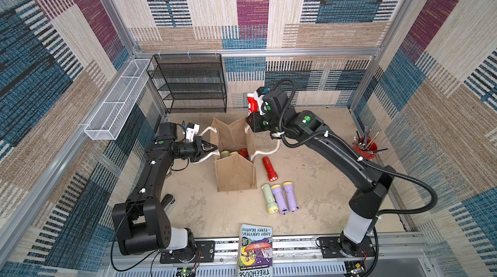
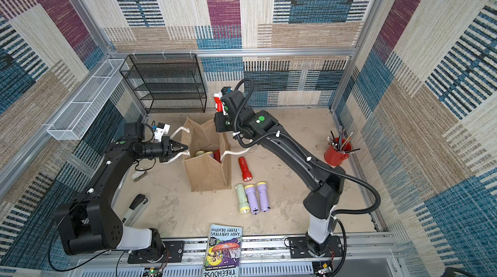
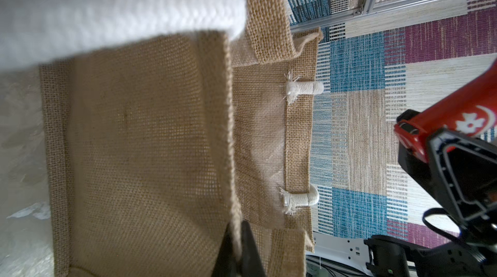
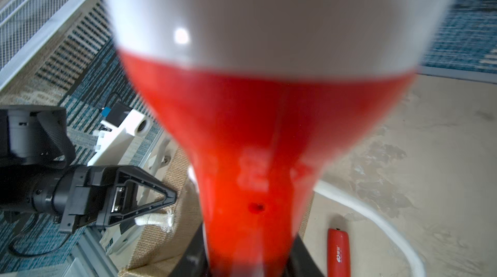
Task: Put the flashlights into the tote bags
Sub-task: Place the flashlight in the canvas bag.
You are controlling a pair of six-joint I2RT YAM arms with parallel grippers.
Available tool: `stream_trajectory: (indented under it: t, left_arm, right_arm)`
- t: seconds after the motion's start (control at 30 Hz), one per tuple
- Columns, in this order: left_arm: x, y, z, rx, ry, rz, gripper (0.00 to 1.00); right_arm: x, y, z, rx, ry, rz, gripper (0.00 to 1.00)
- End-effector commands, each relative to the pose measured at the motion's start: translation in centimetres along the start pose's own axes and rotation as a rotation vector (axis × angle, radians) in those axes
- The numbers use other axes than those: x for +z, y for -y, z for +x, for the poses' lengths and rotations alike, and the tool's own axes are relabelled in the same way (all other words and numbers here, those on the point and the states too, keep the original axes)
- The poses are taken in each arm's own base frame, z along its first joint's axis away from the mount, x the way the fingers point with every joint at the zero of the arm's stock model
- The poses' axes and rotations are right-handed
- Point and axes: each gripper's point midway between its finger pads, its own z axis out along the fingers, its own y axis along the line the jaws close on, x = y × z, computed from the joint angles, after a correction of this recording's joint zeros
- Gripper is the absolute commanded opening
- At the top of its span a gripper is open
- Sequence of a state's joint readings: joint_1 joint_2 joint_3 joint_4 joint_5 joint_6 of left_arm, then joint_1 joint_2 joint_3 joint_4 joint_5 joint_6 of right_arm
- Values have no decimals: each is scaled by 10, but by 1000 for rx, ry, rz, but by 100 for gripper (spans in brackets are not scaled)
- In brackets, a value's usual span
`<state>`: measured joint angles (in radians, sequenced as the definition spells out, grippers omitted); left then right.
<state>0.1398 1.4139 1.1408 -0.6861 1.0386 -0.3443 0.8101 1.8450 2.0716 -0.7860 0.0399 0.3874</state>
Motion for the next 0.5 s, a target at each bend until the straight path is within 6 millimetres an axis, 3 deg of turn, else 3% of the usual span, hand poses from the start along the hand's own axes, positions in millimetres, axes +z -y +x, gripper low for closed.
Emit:
stream_trajectory:
  t: [0.0, 0.2, 0.47]
  left_arm:
    - [-1, 3, -2, 18, 5, 10, 0]
    - [-1, 3, -2, 17, 5, 9, 0]
    - [-4, 6, -3, 25, 17, 11, 0]
  right_arm:
    - [13, -29, 5, -79, -38, -77, 28]
    - [42, -63, 33, -140, -133, -155, 28]
    - [72, -62, 80, -153, -269, -174, 28]
